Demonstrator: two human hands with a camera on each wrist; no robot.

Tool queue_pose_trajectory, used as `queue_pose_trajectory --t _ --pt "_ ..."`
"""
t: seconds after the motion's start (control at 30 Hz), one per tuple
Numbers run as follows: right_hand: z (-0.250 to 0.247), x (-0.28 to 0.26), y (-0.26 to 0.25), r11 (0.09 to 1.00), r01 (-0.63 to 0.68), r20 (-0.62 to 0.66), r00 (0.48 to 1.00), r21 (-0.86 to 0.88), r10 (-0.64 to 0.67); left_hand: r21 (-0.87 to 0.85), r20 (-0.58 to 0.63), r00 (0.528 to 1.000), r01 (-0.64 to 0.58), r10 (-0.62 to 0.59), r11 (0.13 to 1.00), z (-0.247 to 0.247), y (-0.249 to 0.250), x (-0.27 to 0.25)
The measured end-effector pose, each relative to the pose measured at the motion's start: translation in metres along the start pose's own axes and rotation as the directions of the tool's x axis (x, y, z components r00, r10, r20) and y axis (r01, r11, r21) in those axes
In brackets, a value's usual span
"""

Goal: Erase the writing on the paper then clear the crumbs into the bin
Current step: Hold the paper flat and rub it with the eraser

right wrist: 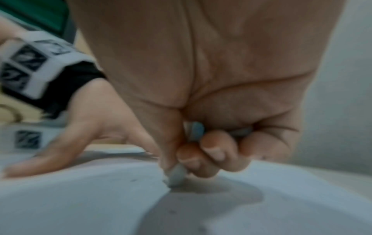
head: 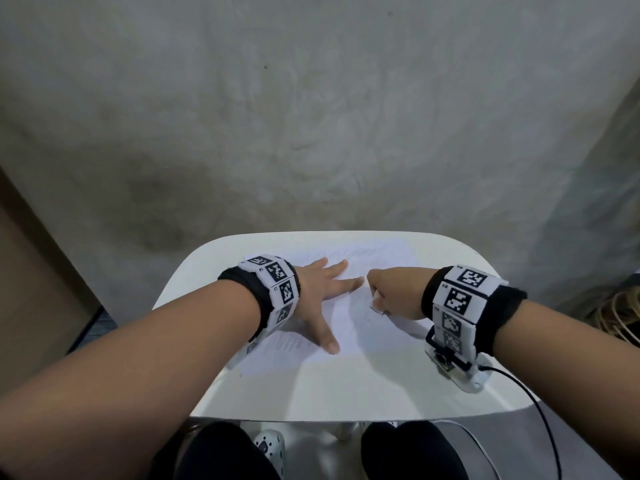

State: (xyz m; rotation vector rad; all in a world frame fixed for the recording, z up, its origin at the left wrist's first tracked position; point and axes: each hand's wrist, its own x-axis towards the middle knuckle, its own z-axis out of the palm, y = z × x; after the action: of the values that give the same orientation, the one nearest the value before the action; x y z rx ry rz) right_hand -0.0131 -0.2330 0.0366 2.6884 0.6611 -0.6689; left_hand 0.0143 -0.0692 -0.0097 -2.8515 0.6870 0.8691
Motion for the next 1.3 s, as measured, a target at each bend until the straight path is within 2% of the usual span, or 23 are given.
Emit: queue_pose_trajectory --t 0.1,0.17,0.2,0.3,0.4,0.43,0.53,0.63,0.8,0.83,0.9,0.97,1.03,1.13,1.27,1.3 --pt "0.002 -0.009 -0.023 0.984 0.054 0.051 0.998 -0.167 -0.046 -0.033 -0.027 1.000 -0.009 0.008 0.999 0.002 0.001 -0.001" --pt "0.001 -0.007 -0.024 0.976 0.122 0.045 0.992 -0.180 -0.116 -0.043 -0.030 1.000 -0.005 0.003 0.999 0.002 0.001 0.000" --pt "-0.002 -0.006 -0.021 0.982 0.103 0.035 0.994 -0.159 -0.099 -0.033 -0.028 1.000 0.001 -0.002 0.999 0.003 0.000 0.001" --pt "-0.006 -0.009 -0.024 0.970 0.024 0.025 1.000 -0.242 -0.018 -0.031 -0.029 1.000 0.009 -0.010 0.999 0.003 0.001 0.001" --pt "-0.004 -0.009 -0.031 0.981 0.102 0.073 0.993 -0.163 -0.091 -0.056 -0.032 0.999 0.005 -0.007 0.998 0.002 0.003 -0.001" --pt "-0.008 -0.009 -0.030 0.988 0.091 0.075 0.994 -0.121 -0.083 -0.041 -0.030 1.000 0.006 -0.007 0.999 0.002 0.004 -0.002" --pt "-0.010 -0.009 -0.024 0.989 0.014 0.044 0.999 -0.150 -0.007 -0.009 -0.026 1.000 0.010 -0.010 1.000 0.002 0.004 -0.002" --pt "-0.005 -0.009 -0.030 0.990 0.102 0.026 0.995 -0.101 -0.100 -0.054 -0.035 0.999 0.007 -0.009 0.998 0.002 0.003 0.000" --pt "-0.011 -0.010 -0.028 0.970 0.080 0.070 0.995 -0.231 -0.066 -0.011 -0.036 0.999 0.013 -0.013 1.000 0.003 0.004 0.000" --pt "-0.009 -0.012 -0.033 0.963 0.116 0.111 0.990 -0.243 -0.091 -0.030 -0.044 0.999 0.011 -0.012 1.000 0.003 0.005 0.000" --pt "-0.006 -0.010 -0.033 0.969 0.185 0.084 0.981 -0.164 -0.173 -0.053 -0.051 0.999 0.013 -0.015 0.999 0.003 0.005 -0.001" --pt "-0.009 -0.008 -0.027 0.989 0.120 0.033 0.993 -0.088 -0.117 -0.035 -0.030 0.999 0.010 -0.011 0.999 0.002 0.004 -0.001" --pt "-0.010 -0.009 -0.028 0.993 0.036 0.016 0.999 -0.111 -0.035 -0.020 -0.018 1.000 0.012 -0.012 1.000 0.000 0.006 -0.003" --pt "-0.007 -0.012 -0.035 0.992 0.117 0.015 0.993 -0.047 -0.117 -0.051 -0.028 0.999 0.020 -0.022 0.998 0.000 0.007 -0.003" --pt "-0.009 -0.008 -0.026 0.993 0.031 0.004 1.000 -0.111 -0.031 -0.041 -0.016 1.000 0.012 -0.012 0.999 0.002 0.005 -0.004" --pt "-0.007 -0.009 -0.028 0.988 0.046 0.019 0.999 -0.145 -0.043 -0.052 -0.021 1.000 0.014 -0.015 0.999 0.002 0.006 -0.004"
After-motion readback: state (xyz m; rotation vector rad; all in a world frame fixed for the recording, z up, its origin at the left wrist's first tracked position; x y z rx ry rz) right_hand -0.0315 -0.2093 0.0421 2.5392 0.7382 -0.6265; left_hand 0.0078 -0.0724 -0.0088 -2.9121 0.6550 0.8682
